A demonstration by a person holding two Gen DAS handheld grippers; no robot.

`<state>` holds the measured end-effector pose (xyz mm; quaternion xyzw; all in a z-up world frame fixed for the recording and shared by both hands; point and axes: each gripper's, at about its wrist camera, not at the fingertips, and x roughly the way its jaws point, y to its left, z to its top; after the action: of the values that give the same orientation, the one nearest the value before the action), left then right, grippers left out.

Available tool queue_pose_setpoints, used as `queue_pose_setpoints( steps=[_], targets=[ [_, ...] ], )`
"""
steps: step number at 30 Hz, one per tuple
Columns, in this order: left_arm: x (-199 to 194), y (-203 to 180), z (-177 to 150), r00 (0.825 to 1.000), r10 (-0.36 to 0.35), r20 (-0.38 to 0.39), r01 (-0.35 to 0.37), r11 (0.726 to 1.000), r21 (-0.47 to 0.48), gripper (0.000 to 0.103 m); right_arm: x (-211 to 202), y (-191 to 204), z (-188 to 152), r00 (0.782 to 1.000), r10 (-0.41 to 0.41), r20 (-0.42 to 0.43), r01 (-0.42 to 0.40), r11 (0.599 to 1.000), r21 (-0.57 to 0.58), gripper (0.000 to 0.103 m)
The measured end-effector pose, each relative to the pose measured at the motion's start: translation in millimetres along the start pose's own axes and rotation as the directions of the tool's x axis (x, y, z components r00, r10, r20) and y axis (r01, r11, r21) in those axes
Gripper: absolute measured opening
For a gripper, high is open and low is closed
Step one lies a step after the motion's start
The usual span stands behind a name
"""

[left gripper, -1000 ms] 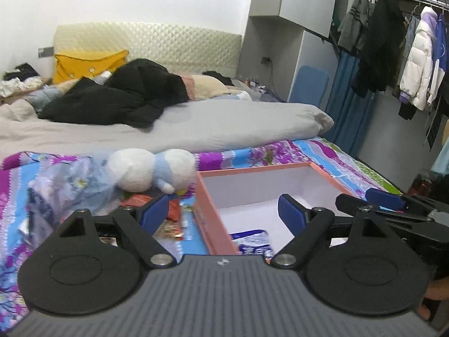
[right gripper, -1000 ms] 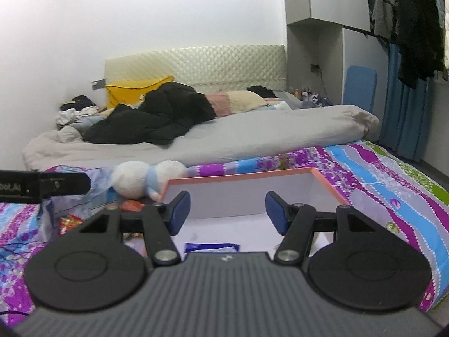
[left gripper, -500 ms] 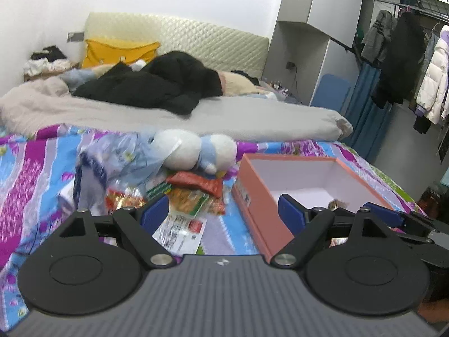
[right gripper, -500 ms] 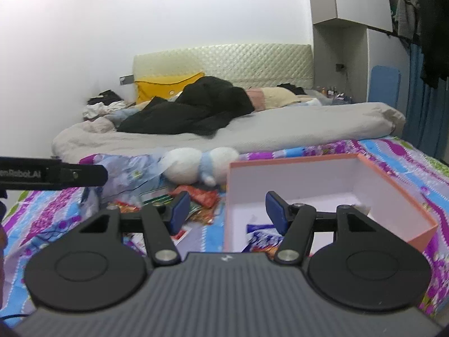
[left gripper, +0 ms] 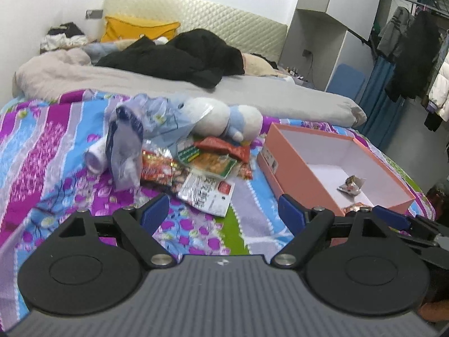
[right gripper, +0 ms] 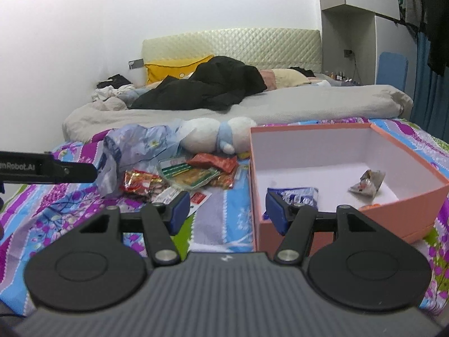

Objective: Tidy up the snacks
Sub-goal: 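Withdraw both tools from the pink box toward the snack pile, then grasp the shrimp chip bag with the left tool while the right tool grasps the green pickle packet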

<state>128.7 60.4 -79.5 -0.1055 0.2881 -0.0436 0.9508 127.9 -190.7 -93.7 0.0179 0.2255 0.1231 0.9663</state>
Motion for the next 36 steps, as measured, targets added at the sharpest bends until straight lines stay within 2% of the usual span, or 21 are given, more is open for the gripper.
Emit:
queue_pose_setpoints(
  steps=[13, 22, 30, 36],
  targets=[
    [-0.7, 25.8, -46.7, 0.997, 0.036, -0.073, -0.041, 0.997, -0.071, 0.088, -6.7, 23.2, -37.8, 0.997, 0.008, -0.072, -0.014, 0.997, -0.080, 0.062],
    [24.8, 53.0, -58.5, 0.995, 0.035, -0.090, -0.052, 0.979, -0.198, 0.088, 14.8, 36.1, -47.6, 0.989, 0.056, -0.137, -0.075, 0.988, -0.135, 0.062],
    [78.1, 76.3, -55.5, 0.996, -0.028, -0.085, -0.004, 0.936, -0.352, 0.087, 52.0, 43.7, -43.0, 0.984, 0.044, -0.172, -0.077, 0.978, -0.191, 0.062],
    [130.9, 93.7, -44.3, 0.994, -0.081, -0.069, 0.039, 0.883, -0.468, 0.086, 87.2, 54.4, -30.8, 0.992, -0.001, -0.124, -0.038, 0.950, -0.309, 0.061]
  ],
)
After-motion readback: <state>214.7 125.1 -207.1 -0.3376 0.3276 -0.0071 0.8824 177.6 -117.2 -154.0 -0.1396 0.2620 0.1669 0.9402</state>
